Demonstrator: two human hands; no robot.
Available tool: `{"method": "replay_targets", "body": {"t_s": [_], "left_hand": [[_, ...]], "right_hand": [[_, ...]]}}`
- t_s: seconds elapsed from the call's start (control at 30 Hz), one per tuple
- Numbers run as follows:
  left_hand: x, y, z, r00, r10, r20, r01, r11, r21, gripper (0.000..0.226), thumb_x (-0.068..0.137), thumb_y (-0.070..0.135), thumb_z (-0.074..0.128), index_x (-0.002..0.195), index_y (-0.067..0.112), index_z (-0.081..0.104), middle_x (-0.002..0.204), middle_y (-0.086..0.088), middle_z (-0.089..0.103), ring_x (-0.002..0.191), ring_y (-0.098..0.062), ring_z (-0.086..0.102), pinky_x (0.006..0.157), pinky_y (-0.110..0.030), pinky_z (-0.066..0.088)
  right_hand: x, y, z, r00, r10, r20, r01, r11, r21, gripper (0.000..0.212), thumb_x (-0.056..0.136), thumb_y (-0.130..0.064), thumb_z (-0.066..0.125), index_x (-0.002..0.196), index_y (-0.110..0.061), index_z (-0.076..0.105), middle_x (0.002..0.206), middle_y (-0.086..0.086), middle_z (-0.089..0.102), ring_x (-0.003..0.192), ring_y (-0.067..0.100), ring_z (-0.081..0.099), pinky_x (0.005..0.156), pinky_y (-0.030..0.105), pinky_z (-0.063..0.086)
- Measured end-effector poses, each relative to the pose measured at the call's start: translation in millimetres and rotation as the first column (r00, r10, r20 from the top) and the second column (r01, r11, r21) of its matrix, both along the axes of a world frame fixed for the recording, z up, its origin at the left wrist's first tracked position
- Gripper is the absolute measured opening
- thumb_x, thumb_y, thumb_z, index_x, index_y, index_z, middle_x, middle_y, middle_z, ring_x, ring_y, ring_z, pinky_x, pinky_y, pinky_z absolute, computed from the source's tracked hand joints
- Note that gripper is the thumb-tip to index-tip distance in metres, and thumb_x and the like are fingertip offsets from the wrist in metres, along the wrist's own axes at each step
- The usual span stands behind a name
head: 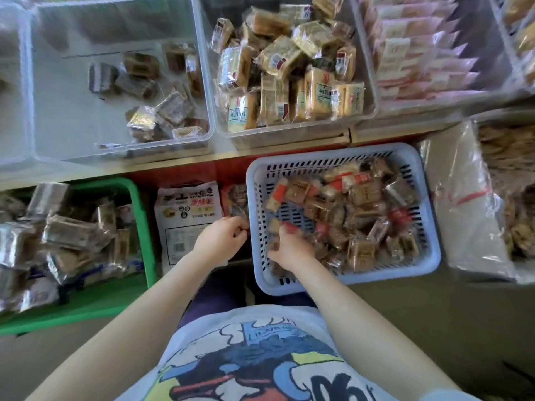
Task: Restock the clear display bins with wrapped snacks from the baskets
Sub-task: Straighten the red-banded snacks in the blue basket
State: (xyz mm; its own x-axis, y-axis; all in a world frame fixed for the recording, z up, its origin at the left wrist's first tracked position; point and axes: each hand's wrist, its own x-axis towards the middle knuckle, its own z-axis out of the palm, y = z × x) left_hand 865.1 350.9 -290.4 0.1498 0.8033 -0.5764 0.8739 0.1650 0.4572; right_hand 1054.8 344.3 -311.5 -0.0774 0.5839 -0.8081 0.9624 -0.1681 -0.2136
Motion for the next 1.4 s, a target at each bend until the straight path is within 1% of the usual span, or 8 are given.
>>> {"method": "replay_targets", "body": {"t_s": [0.23,0.43,0.53,0.67,0.8,1.0,1.17,1.4], "left_hand": [[4,-6,1,0.999,0.009,0.032,-0.01,0.999,0.031,0.046,0.093,0.037,0.058,0.137,0.028,0.046,0.114,0.003,0.062,0.083,-0.013,0.058,0.062,-0.03,0.05],[12,19,41,0.985,0.08,0.153,-0.098,0.988,0.117,0.078,0.087,0.042,0.069,0.151,0.028,0.028,0.148,0.003,0.041,0.11,-0.017,0.058,0.082,-0.035,0.055],[4,38,75,0.966,0.126,0.226,-0.19,0.938,0.29,0.06,0.083,0.041,0.073,0.136,0.024,0.049,0.129,0.005,0.056,0.111,-0.017,0.056,0.08,-0.029,0.045],[-22,61,121,0.934,0.247,0.26,-0.35,0.784,0.512,0.031,0.084,0.041,0.073,0.103,0.02,0.06,0.092,0.008,0.062,0.081,-0.015,0.057,0.063,-0.029,0.042],[-63,92,141,0.896,0.364,0.254,-0.433,0.583,0.687,0.038,0.089,0.016,0.068,0.125,0.009,0.057,0.115,-0.008,0.063,0.104,-0.025,0.056,0.088,-0.037,0.049],[-70,113,136,0.959,0.276,-0.065,-0.23,0.892,0.389,0.037,0.095,0.024,0.055,0.129,0.014,0.06,0.12,-0.011,0.06,0.11,-0.028,0.055,0.09,-0.039,0.049],[-15,77,137,0.987,0.153,0.041,-0.153,0.861,0.486,0.022,0.096,0.03,0.053,0.111,0.021,0.066,0.105,0.005,0.063,0.097,-0.016,0.06,0.077,-0.033,0.053],[75,82,98,0.968,-0.224,-0.117,0.239,0.961,0.141,0.026,0.098,0.025,0.044,0.11,0.022,0.067,0.104,0.002,0.069,0.091,-0.02,0.064,0.075,-0.036,0.057]], "right_hand": [[5,9,18,0.986,-0.132,-0.106,0.14,0.987,0.074,0.041,0.092,-0.029,0.062,0.125,-0.018,0.04,0.092,0.003,0.062,0.075,0.025,0.064,0.055,0.033,0.047],[1,56,97,0.89,-0.157,-0.427,0.281,0.928,0.244,0.034,0.085,-0.017,0.064,0.117,-0.023,0.054,0.098,-0.004,0.058,0.082,0.017,0.057,0.063,0.028,0.042],[-10,75,133,0.789,-0.139,-0.599,0.345,0.906,0.245,0.036,0.082,-0.012,0.064,0.114,-0.028,0.058,0.11,-0.006,0.061,0.095,0.014,0.06,0.077,0.028,0.049],[-32,94,167,0.673,-0.12,-0.73,0.447,0.852,0.272,0.046,0.09,-0.01,0.061,0.128,-0.034,0.053,0.129,-0.006,0.049,0.096,0.004,0.063,0.084,0.022,0.055],[-43,104,176,0.748,-0.108,-0.655,0.443,0.816,0.371,0.032,0.097,-0.015,0.054,0.128,-0.023,0.056,0.12,-0.005,0.046,0.081,0.003,0.06,0.065,0.009,0.046],[-38,93,167,0.765,-0.145,-0.628,0.44,0.83,0.344,0.02,0.098,-0.016,0.05,0.114,-0.023,0.061,0.116,-0.006,0.048,0.083,0.008,0.058,0.07,0.011,0.043],[-2,81,154,0.829,-0.224,-0.512,0.423,0.85,0.314,0.016,0.099,-0.02,0.047,0.102,-0.019,0.062,0.093,0.004,0.064,0.074,0.021,0.057,0.059,0.028,0.042],[94,64,102,0.946,-0.314,-0.078,0.308,0.802,0.513,0.021,0.095,-0.023,0.054,0.114,-0.015,0.057,0.12,0.006,0.052,0.111,0.027,0.052,0.083,0.037,0.049]]}}
